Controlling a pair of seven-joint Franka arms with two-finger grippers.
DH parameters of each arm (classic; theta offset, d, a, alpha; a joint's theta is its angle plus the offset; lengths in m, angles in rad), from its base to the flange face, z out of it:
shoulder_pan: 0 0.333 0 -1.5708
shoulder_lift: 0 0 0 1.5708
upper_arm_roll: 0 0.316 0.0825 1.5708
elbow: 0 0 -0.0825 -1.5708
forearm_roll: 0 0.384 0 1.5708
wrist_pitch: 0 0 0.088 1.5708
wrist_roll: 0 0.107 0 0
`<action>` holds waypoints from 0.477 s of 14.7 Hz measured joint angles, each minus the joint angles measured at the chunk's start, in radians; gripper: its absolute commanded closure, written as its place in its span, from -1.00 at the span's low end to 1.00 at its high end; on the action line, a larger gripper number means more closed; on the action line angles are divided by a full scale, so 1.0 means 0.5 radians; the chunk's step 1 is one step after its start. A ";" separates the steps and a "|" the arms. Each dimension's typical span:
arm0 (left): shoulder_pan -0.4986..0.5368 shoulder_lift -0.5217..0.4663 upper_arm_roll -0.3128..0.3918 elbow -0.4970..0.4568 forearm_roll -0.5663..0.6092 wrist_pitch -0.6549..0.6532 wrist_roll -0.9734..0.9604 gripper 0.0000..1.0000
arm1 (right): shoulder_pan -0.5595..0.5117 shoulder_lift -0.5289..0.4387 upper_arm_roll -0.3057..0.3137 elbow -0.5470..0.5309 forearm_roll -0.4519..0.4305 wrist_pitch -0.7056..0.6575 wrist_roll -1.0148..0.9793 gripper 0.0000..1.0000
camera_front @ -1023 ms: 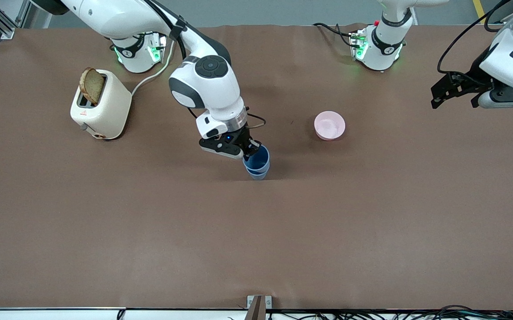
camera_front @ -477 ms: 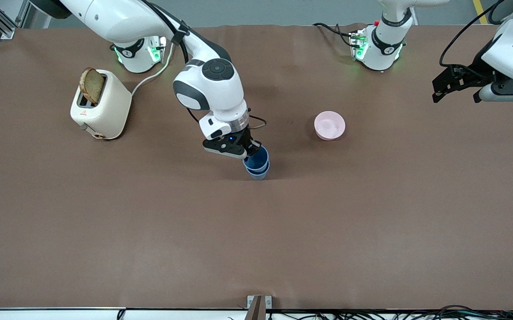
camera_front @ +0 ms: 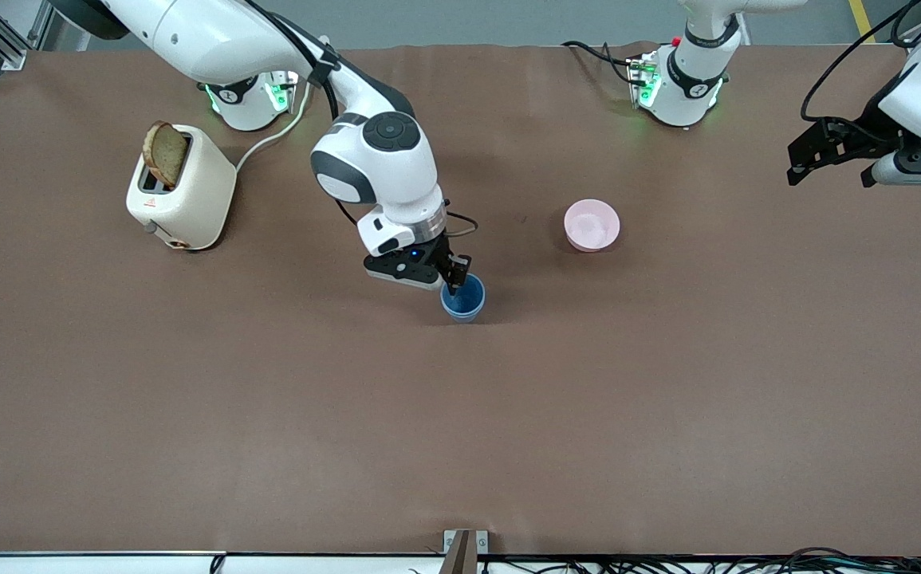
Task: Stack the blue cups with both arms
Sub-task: 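Open the right gripper and draw it back from the stacked cups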
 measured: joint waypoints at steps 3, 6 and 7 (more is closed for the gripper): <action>0.000 0.000 0.000 0.001 0.000 0.000 0.000 -1.00 | -0.098 -0.178 0.002 0.039 0.004 -0.239 -0.091 -1.00; 0.001 0.000 0.001 0.003 0.000 0.003 0.000 -1.00 | -0.205 -0.419 -0.021 0.055 0.208 -0.495 -0.413 -1.00; 0.001 0.000 0.002 0.004 0.000 0.006 0.000 -1.00 | -0.229 -0.512 -0.084 0.058 0.333 -0.556 -0.586 -1.00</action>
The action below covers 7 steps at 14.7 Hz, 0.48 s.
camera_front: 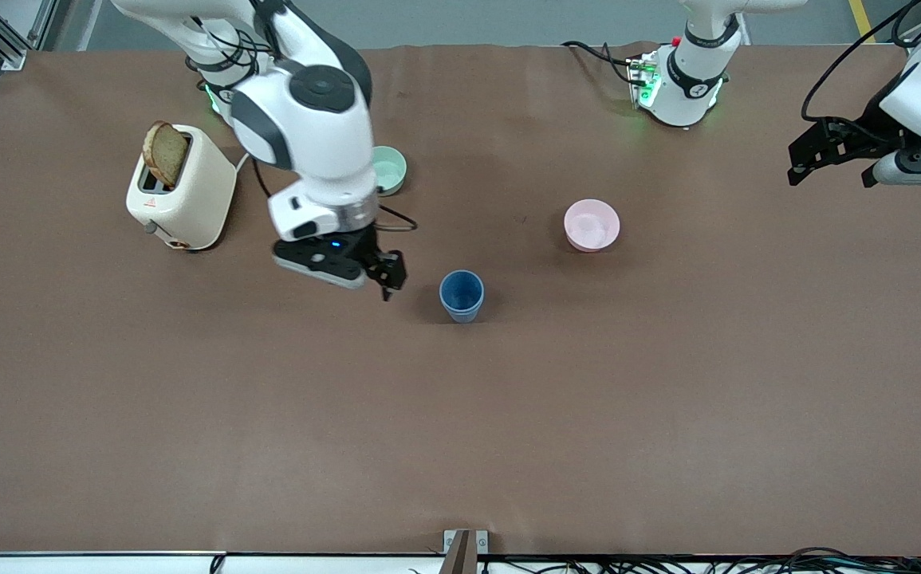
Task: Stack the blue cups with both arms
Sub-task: 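Open the right gripper and draw it back from the stacked cups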
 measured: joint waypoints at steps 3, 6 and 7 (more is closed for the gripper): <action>0.002 0.001 0.002 0.002 0.000 0.001 0.000 -1.00 | -0.023 -0.273 -0.364 0.001 0.370 -0.119 -0.589 -1.00; 0.003 0.003 0.003 0.003 0.000 0.007 0.000 -1.00 | -0.039 -0.450 -0.723 0.000 0.577 -0.314 -1.124 -1.00; 0.003 0.004 0.003 0.003 0.000 0.011 0.000 -1.00 | -0.042 -0.496 -0.835 0.000 0.632 -0.384 -1.289 -1.00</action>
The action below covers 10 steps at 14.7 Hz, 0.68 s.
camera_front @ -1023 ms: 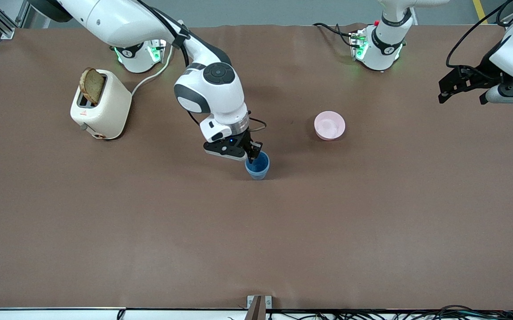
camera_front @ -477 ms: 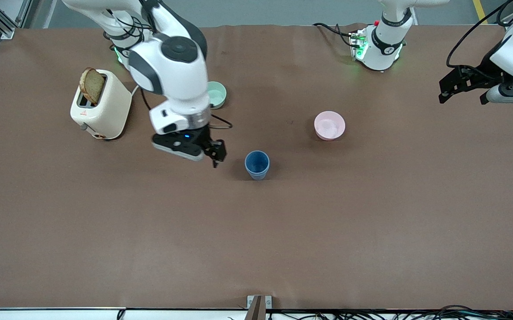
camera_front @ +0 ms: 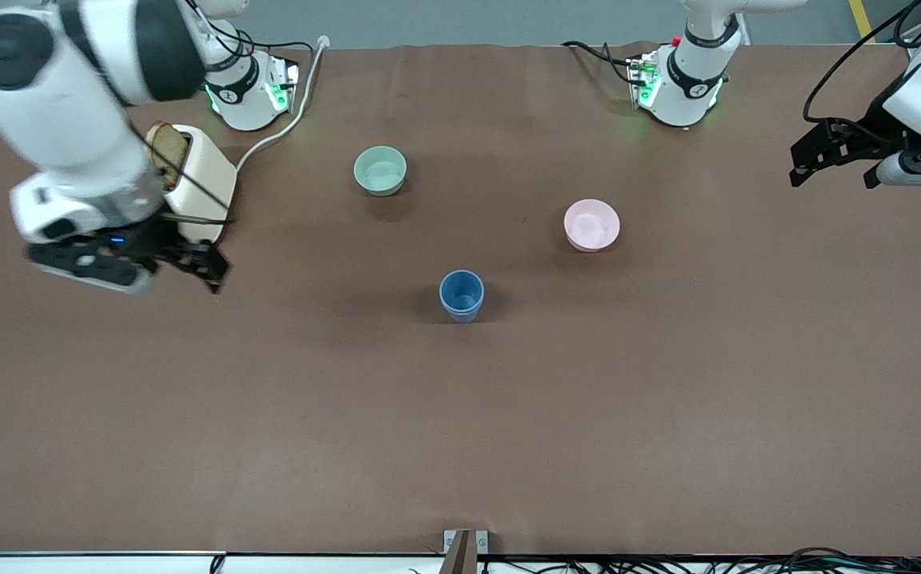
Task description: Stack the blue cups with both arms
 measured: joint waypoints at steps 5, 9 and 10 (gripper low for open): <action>0.001 0.001 0.001 0.002 0.000 0.003 0.000 -1.00 | -0.003 -0.160 -0.467 0.060 0.231 -0.418 -0.456 -1.00; 0.000 0.001 0.001 0.002 0.000 0.003 0.000 -1.00 | 0.000 -0.208 -0.643 0.142 0.255 -0.600 -0.590 -1.00; 0.000 0.001 0.001 0.002 0.000 0.003 0.000 -1.00 | -0.001 -0.212 -0.685 0.170 0.256 -0.628 -0.689 -1.00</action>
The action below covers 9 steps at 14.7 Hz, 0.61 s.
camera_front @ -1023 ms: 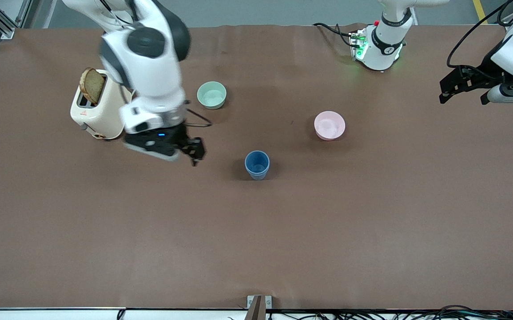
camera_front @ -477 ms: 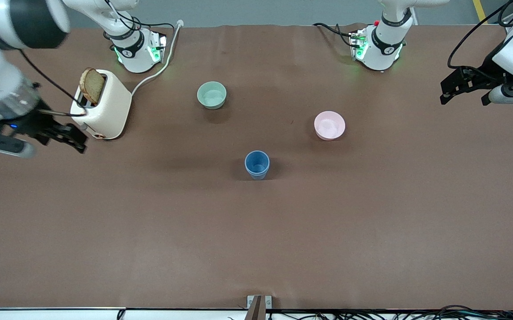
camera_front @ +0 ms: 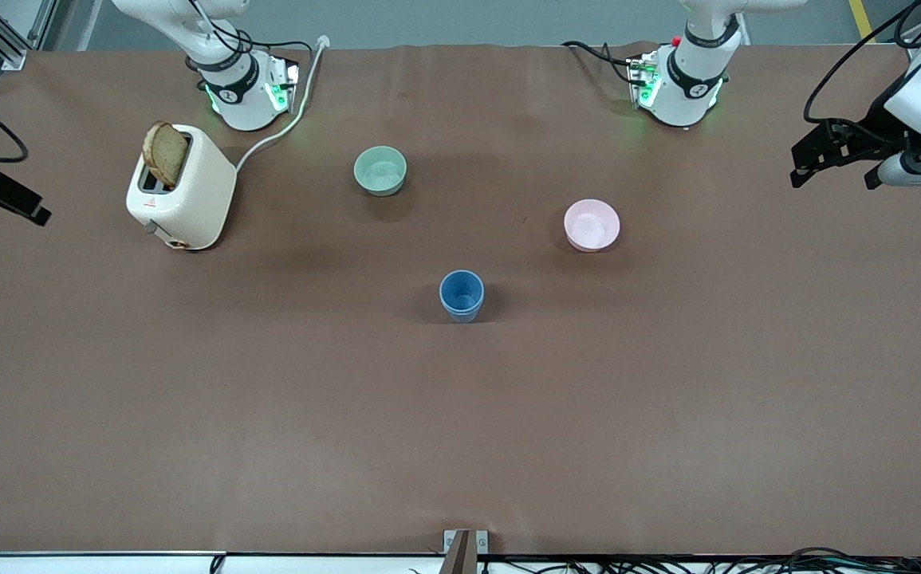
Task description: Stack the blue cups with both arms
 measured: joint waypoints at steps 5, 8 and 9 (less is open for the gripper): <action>0.000 0.000 0.001 0.006 0.000 0.000 0.000 -1.00 | 0.001 -0.003 -0.083 0.180 0.007 -0.199 -0.178 -1.00; 0.001 0.000 0.001 0.013 0.000 0.000 0.000 -1.00 | 0.008 -0.003 -0.075 0.198 0.011 -0.301 -0.302 -1.00; 0.001 0.000 0.001 0.020 0.000 0.000 0.000 -1.00 | 0.008 -0.003 -0.074 0.198 0.020 -0.289 -0.317 -1.00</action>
